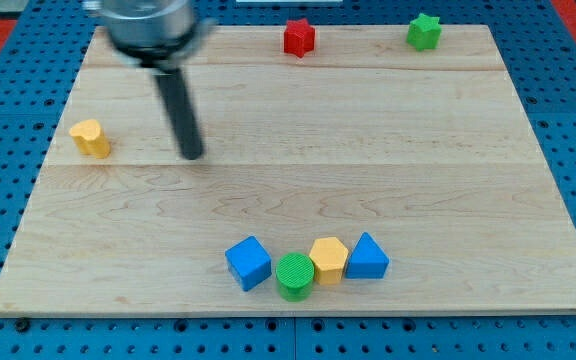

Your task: Place the blue triangle and yellow hexagon parallel to each other

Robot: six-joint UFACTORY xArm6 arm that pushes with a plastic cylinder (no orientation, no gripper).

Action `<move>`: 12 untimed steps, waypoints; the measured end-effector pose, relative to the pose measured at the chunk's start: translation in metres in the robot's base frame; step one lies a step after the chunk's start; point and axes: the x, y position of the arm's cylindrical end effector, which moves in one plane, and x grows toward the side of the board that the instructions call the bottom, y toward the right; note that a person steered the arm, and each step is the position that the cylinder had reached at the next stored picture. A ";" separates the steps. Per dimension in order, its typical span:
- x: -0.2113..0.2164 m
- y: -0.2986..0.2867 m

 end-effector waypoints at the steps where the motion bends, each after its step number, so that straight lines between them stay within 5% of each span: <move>1: 0.000 0.042; 2: -0.002 0.126; 3: -0.003 0.132; 4: 0.001 0.197; 6: 0.143 0.283; 7: 0.192 0.204; 9: 0.146 0.190; 10: 0.189 0.196; 12: 0.155 0.144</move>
